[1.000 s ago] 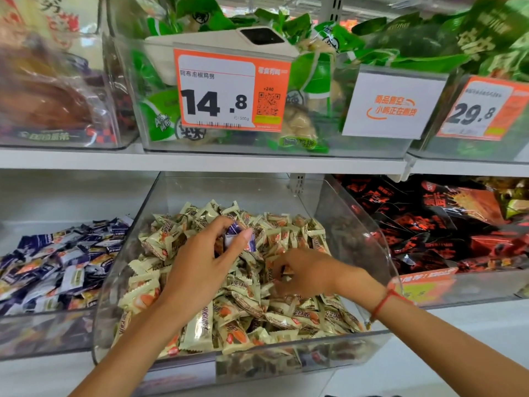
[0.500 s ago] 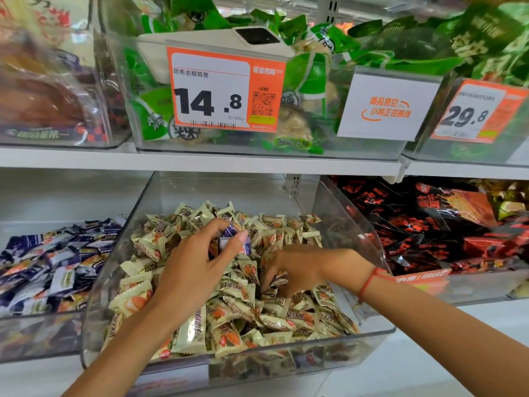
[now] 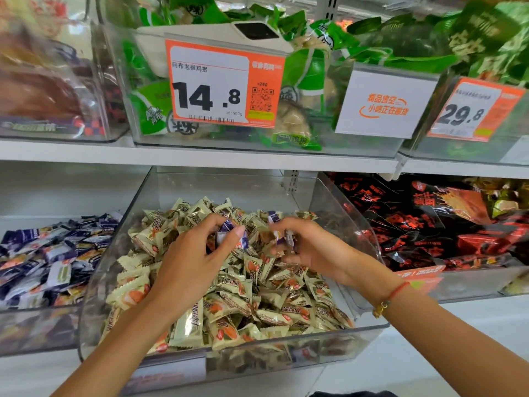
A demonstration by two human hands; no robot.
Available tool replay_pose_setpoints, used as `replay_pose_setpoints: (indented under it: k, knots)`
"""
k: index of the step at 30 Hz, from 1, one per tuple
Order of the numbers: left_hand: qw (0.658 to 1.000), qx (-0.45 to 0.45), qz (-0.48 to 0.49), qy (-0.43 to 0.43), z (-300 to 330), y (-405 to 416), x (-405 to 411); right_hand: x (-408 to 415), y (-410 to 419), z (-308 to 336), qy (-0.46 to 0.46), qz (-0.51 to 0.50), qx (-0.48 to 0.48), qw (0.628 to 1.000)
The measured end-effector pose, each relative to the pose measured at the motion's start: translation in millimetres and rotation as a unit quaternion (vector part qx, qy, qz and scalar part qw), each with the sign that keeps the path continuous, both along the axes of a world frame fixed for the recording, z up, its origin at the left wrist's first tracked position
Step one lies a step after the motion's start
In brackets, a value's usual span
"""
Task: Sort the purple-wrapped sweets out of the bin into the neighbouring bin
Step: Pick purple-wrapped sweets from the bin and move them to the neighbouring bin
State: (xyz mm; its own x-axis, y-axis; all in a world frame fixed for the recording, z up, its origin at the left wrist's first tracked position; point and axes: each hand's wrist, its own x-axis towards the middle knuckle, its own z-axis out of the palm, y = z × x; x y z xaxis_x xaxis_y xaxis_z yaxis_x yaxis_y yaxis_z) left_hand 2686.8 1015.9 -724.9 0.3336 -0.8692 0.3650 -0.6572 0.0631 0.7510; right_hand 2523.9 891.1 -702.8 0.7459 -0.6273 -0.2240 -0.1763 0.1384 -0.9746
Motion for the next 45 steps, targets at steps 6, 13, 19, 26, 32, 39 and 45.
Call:
replay_pose_setpoints:
  k: [6,13,19,26,32,39,45]
  knots:
    - [1.0,-0.002,0.0,-0.002,-0.9,0.7,0.5,-2.0,7.1,1.3,-0.07,-0.011,0.076,0.995]
    - [1.0,-0.003,-0.002,-0.002,0.3,0.7,0.2,-2.3,-0.3,10.4,0.065,0.113,-0.004,0.991]
    - [1.0,-0.002,-0.004,-0.004,-1.3,-0.4,0.6,18.4,-11.1,-5.1,0.255,0.234,-0.396,0.851]
    - [1.0,-0.006,-0.005,-0.009,-3.7,-1.9,3.5,43.5,-15.7,-33.2,0.42,0.287,-0.559,0.655]
    - [1.0,-0.009,-0.008,0.001,-3.3,-1.6,4.3,33.2,-13.0,-27.6,0.375,0.261,-0.56,0.691]
    - [1.0,-0.009,-0.002,-0.012,-1.5,-1.7,3.2,-2.6,-3.2,4.4,0.195,0.111,-0.225,0.948]
    - [1.0,-0.009,-0.002,-0.011,-4.1,-2.6,4.0,-6.0,11.1,12.4,-0.101,-0.032,0.244,0.964]
